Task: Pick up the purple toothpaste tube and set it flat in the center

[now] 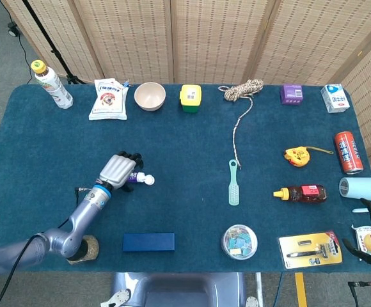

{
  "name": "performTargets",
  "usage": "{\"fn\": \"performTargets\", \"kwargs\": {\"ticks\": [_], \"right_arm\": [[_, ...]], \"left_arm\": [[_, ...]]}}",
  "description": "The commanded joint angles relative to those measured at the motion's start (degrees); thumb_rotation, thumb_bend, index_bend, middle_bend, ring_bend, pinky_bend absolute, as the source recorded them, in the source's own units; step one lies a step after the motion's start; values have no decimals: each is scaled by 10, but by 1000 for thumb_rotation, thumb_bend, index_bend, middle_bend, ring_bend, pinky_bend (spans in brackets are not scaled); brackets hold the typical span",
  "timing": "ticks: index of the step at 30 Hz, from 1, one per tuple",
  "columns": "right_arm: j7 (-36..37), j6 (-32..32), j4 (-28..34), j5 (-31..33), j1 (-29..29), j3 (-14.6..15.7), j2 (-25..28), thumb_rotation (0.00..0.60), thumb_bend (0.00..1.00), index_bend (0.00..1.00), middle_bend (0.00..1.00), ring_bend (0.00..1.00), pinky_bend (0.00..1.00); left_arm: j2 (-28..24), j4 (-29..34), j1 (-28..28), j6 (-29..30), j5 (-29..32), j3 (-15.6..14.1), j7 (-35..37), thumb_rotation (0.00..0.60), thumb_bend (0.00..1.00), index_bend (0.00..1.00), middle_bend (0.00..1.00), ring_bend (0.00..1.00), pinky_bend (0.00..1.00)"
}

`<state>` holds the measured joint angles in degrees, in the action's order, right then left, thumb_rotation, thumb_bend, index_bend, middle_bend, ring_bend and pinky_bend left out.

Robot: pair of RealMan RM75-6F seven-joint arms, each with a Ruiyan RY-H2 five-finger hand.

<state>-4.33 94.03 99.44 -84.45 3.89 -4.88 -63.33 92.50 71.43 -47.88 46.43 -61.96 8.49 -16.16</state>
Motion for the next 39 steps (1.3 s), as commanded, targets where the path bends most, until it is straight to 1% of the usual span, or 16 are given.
{"fn": "performTargets", "kwargs": {"ticks": [1, 5, 12, 22, 25, 27, 29, 32, 34, 37, 39], "right_arm": [[0, 0, 0, -1, 0, 0, 0, 600, 0, 152, 97, 7, 12], [-3, -1, 3, -1, 0, 1, 0, 600, 0, 153, 97, 7, 12], [-5, -1, 5, 1, 3, 1, 0, 600, 0, 154, 97, 7, 12], [-5, 2, 7, 3, 6, 1, 1, 600, 0, 155, 97, 7, 12], [-5, 5, 9, 3, 9, 1, 3, 600, 0, 155, 97, 7, 12], [-4, 7, 9, 3, 11, 2, 4, 600, 0, 155, 97, 7, 12], [-2, 8, 9, 3, 12, 2, 4, 600, 0, 156, 97, 7, 12], [0, 9, 8, 3, 14, 2, 4, 600, 0, 157, 97, 7, 12], [2, 10, 7, 4, 15, 2, 3, 600, 0, 157, 97, 7, 12], [3, 10, 6, 4, 15, 1, 2, 600, 0, 157, 97, 7, 12], [4, 11, 5, 5, 16, 1, 2, 600, 0, 157, 97, 7, 12]], "left_arm": [[5, -11, 9, 10, -12, -4, 18, 600, 134, 396, 262, 296, 227], [22, -32, 16, 21, -24, -2, 46, 600, 184, 406, 280, 318, 275], [43, -59, 20, 28, -41, 4, 80, 600, 216, 414, 300, 339, 285], [64, -95, 15, 19, -34, 16, 80, 600, 224, 414, 301, 340, 290], [72, -105, 12, 13, -32, 17, 78, 600, 225, 387, 296, 330, 290], [77, -111, 12, 13, -32, 17, 76, 600, 224, 334, 279, 303, 290], [82, -115, 12, 15, -30, 19, 74, 600, 225, 240, 222, 238, 290], [90, -121, 12, 26, -30, 25, 71, 600, 225, 161, 139, 154, 272], [96, -128, 12, 42, -32, 33, 70, 600, 225, 125, 98, 108, 241], [99, -134, 11, 47, -33, 38, 69, 600, 224, 68, 29, 27, 166], [99, -137, 9, 47, -32, 42, 70, 600, 224, 59, 16, 7, 138]]}}
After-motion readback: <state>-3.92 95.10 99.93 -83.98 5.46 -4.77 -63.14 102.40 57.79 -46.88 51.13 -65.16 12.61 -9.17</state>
